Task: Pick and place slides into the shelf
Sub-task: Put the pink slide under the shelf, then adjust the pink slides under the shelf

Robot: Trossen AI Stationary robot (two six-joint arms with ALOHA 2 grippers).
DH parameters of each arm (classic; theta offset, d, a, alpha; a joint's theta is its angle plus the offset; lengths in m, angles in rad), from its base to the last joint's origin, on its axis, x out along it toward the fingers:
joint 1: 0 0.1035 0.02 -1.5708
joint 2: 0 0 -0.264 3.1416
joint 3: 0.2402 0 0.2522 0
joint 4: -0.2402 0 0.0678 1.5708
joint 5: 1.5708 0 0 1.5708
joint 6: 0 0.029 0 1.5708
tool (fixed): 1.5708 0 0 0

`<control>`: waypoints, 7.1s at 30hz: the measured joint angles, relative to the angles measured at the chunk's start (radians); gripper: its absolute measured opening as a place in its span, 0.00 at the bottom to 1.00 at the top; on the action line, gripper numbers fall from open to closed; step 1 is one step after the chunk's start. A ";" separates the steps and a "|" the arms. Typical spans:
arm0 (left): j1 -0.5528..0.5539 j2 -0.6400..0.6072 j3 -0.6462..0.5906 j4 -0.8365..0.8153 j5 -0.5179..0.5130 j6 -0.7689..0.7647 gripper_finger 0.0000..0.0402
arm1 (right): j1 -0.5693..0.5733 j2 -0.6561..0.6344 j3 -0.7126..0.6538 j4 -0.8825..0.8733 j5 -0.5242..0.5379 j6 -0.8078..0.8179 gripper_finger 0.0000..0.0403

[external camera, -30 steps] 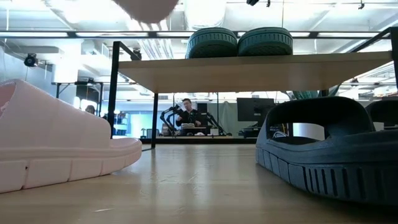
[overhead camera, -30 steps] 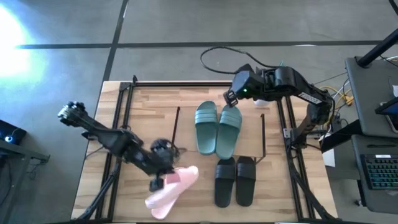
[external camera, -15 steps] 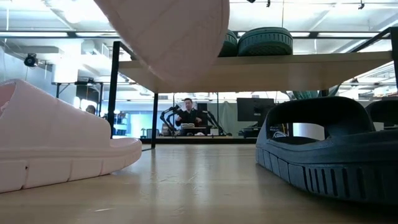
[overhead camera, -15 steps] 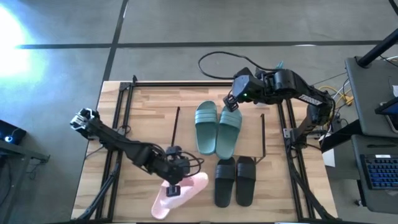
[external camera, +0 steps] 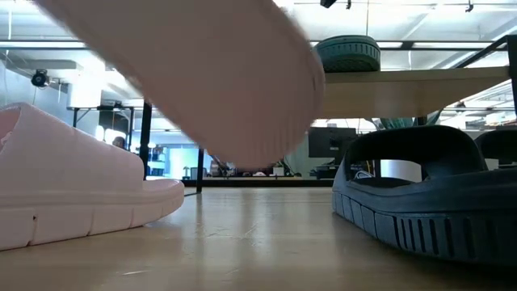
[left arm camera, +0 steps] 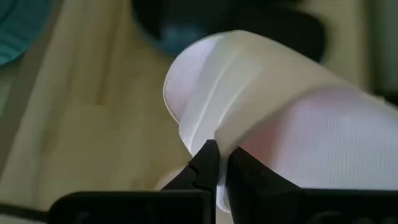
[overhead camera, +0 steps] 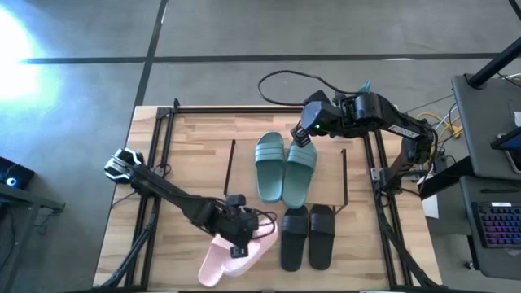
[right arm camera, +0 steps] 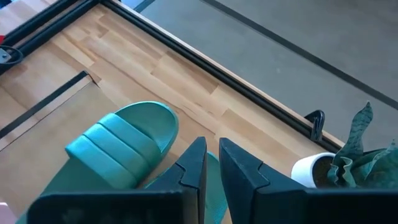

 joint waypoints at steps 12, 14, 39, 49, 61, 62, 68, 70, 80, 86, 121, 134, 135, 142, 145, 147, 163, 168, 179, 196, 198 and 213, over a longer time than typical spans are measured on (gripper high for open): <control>0.006 0.167 0.026 -0.001 -0.186 -0.035 0.00 | 0.000 0.000 -0.108 0.000 0.004 0.019 0.09; 0.005 0.187 0.034 0.007 -0.185 -0.031 0.00 | 0.000 0.000 -0.130 0.000 0.004 0.019 0.09; 0.029 0.252 0.052 0.125 -0.162 0.125 0.44 | 0.000 -0.047 -0.183 0.000 -0.016 0.018 0.09; 0.028 0.194 0.065 -0.037 -0.145 0.121 0.60 | 0.000 -0.075 -0.183 0.000 -0.028 0.015 0.09; -0.060 -0.146 0.002 -0.253 -0.094 -0.011 0.59 | 0.000 -0.082 -0.184 0.000 -0.029 -0.036 0.09; -0.093 -0.169 -0.021 -0.283 -0.075 0.009 0.58 | 0.000 -0.082 -0.184 0.000 -0.030 -0.042 0.09; -0.297 -0.235 -0.161 -0.266 -0.003 0.020 0.50 | 0.000 -0.082 -0.186 0.000 -0.031 -0.088 0.09; -0.348 -0.229 -0.189 -0.186 -0.033 0.026 0.49 | 0.000 -0.082 -0.189 0.000 -0.028 -0.100 0.09; -0.394 -0.069 -0.204 -0.150 -0.201 0.023 0.48 | -0.001 -0.082 -0.207 0.000 -0.023 -0.140 0.09; -0.394 -0.003 -0.204 -0.149 -0.226 0.016 0.48 | -0.001 -0.082 -0.225 0.000 -0.022 -0.143 0.09; -0.099 0.063 -0.198 0.011 -0.337 0.042 0.01 | -0.003 -0.103 -0.252 0.000 -0.022 -0.104 0.09; -0.127 0.061 -0.160 -0.135 -0.321 -0.011 0.00 | -0.003 -0.114 -0.260 0.000 0.005 -0.105 0.09; -0.131 0.061 -0.155 -0.132 -0.322 -0.012 0.00 | -0.003 -0.114 -0.261 0.001 0.011 -0.106 0.09; -0.126 0.060 -0.149 -0.132 -0.456 -0.005 0.00 | -0.003 -0.114 -0.289 0.000 0.022 -0.106 0.09; -0.113 0.062 -0.169 -0.115 -0.462 -0.003 0.00 | -0.003 -0.114 -0.311 0.000 0.022 -0.107 0.09; -0.109 0.064 -0.184 -0.090 -0.465 0.003 0.00 | -0.003 -0.114 -0.323 0.000 0.022 -0.109 0.09; -0.090 0.064 -0.251 0.066 -0.430 0.095 0.14 | -0.002 -0.137 -0.342 0.000 -0.026 -0.096 0.09; -0.090 0.064 -0.252 0.089 -0.367 0.075 0.30 | 0.000 -0.154 -0.342 0.000 -0.034 -0.069 0.09; -0.106 -0.040 -0.202 0.067 -0.340 0.147 0.48 | 0.000 -0.181 -0.342 0.000 -0.034 -0.059 0.09; -0.293 -0.149 -0.293 0.067 0.178 -0.063 0.18 | 0.000 -0.185 -0.375 0.000 -0.057 -0.085 0.09; -0.310 -0.124 -0.293 0.138 0.205 -0.053 0.10 | 0.000 -0.185 -0.392 0.000 -0.071 -0.072 0.09; -0.317 0.057 -0.304 0.421 0.242 -0.029 0.00 | 0.448 -0.182 -0.525 0.055 -0.401 0.287 0.09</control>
